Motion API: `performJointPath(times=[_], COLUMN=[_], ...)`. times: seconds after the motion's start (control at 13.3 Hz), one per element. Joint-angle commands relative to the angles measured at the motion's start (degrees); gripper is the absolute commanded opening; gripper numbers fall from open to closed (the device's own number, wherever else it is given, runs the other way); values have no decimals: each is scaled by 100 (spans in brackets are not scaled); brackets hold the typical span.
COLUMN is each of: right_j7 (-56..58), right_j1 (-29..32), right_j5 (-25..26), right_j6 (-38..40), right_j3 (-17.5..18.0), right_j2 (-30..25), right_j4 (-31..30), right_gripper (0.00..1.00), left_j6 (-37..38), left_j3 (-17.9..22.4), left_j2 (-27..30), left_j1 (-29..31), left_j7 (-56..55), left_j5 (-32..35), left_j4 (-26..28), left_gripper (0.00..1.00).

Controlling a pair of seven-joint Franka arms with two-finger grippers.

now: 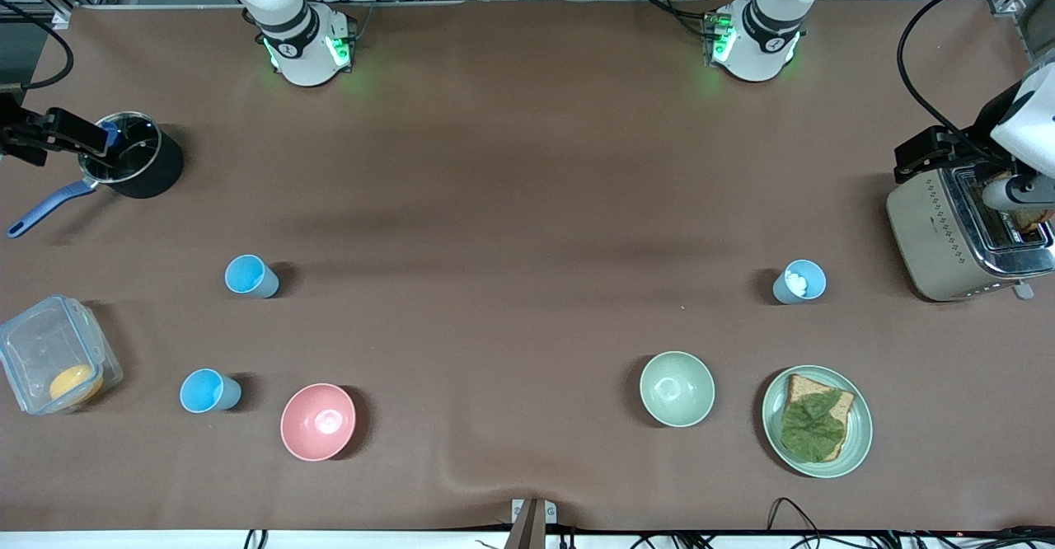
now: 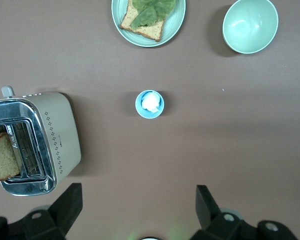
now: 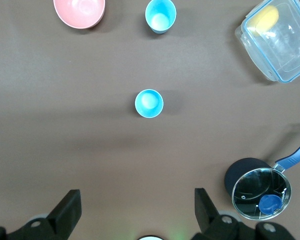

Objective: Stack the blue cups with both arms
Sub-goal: 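Reach the right gripper and the left gripper toward separate blue cups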

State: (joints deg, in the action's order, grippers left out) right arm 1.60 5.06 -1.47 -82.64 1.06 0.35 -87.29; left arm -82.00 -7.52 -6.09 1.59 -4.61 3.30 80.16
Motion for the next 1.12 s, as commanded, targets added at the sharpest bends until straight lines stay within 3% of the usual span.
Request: performJointPath(times=[0.0,0.22,0.53,0.75,1.05], right_j7=[-64,-64,-64,-64,-64], right_j1=[65,65,92,118,302], right_j5=[-90,-81,-90,-81,-81], right_j6=[-24,-24,-85,-410,-1182], right_j3=[52,52,52,43,43], right_j2=[-185,-176,-79,489,1851], right_j4=[-201,-210,-455,-649,-658], right_gripper=[100,100,100,100,100], left_j6=[62,-61,-939,-2271,-3968], left_j3=[49,215,242,242,242], left_j2=[38,-303,-1042,-974,-920], left_j1=[8,69,219,236,315], left_j7=[110,136,127,127,127], left_j5=[-66,-145,-216,-207,-224], left_j4=[0,9,324,1480,2880], left_gripper=[100,100,100,100,100])
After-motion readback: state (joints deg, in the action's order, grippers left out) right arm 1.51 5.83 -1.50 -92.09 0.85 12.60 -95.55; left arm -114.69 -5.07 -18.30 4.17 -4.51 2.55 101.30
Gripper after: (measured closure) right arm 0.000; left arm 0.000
